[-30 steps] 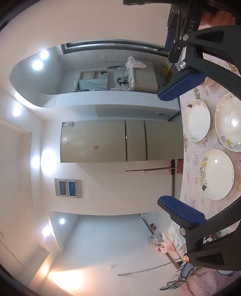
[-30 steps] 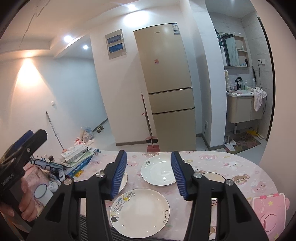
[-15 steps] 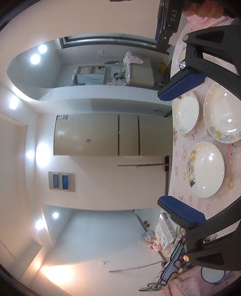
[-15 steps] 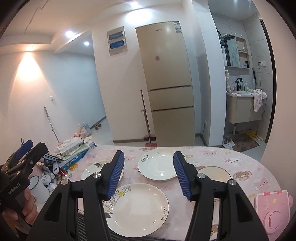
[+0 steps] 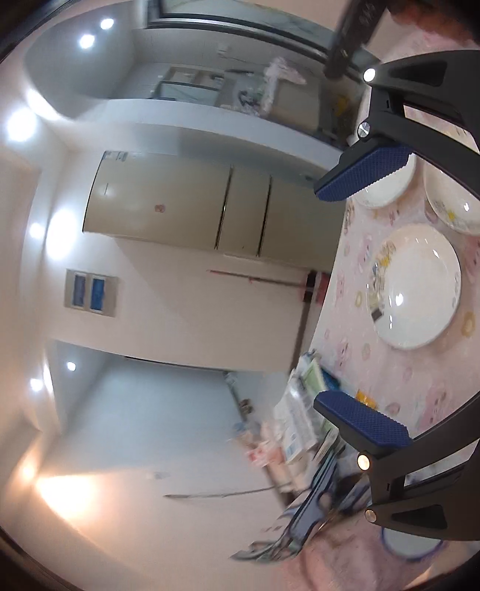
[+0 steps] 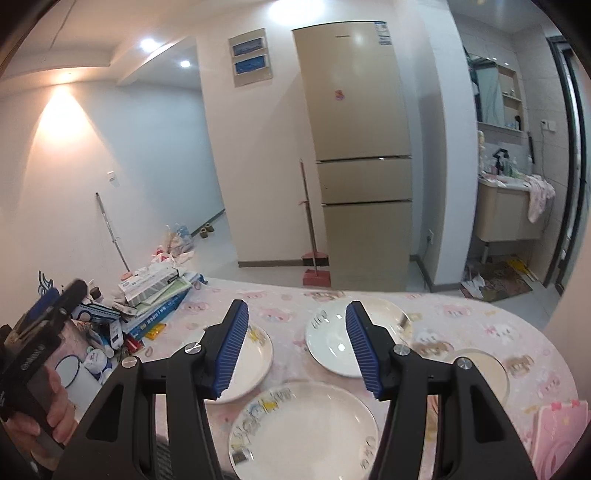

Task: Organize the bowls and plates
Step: 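Move both tools back and over to the cartoon-rimmed white plate, then close both tools on the rim of the cartoon-rimmed plate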

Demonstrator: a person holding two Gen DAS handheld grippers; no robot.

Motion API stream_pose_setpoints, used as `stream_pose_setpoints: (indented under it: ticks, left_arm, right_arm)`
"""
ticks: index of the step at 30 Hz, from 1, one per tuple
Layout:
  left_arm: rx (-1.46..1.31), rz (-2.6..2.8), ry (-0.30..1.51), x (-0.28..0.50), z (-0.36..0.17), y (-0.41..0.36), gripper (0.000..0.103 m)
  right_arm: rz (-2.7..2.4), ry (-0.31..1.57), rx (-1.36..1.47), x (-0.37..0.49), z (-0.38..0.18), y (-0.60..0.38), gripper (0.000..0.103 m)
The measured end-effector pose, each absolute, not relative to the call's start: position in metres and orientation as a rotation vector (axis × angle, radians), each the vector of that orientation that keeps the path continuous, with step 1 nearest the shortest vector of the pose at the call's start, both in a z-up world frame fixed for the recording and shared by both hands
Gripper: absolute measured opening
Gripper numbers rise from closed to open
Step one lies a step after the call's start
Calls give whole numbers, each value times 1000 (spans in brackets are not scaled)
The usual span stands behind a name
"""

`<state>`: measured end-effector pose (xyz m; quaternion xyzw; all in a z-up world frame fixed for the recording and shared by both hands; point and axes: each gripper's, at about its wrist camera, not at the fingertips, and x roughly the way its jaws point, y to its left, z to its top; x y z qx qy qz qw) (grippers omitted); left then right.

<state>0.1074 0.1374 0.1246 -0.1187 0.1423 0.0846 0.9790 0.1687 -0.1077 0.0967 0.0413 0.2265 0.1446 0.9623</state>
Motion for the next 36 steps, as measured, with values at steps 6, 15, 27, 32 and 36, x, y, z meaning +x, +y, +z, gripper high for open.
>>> stream_pose_setpoints:
  ticks: [6,15,27,32,36]
  left_arm:
    - [-369,204,259,137,120,162,103]
    - [-423,231,496,190,19,200,103]
    - [-530,260,743,217,-47,228,103]
    - [-608,232,817,226,-67,236,93]
    - [-739,148,850,228,-81,245,87]
  right_arm:
    - [292,483,186,215,106,-82,54]
    - [358,656,206,258,39,-63,54]
    - [438,940,303,313,-53,-65,54]
    - [459,1039,319,322,-78,-57,54]
    - [504,1095,335,329,-93,-51,45]
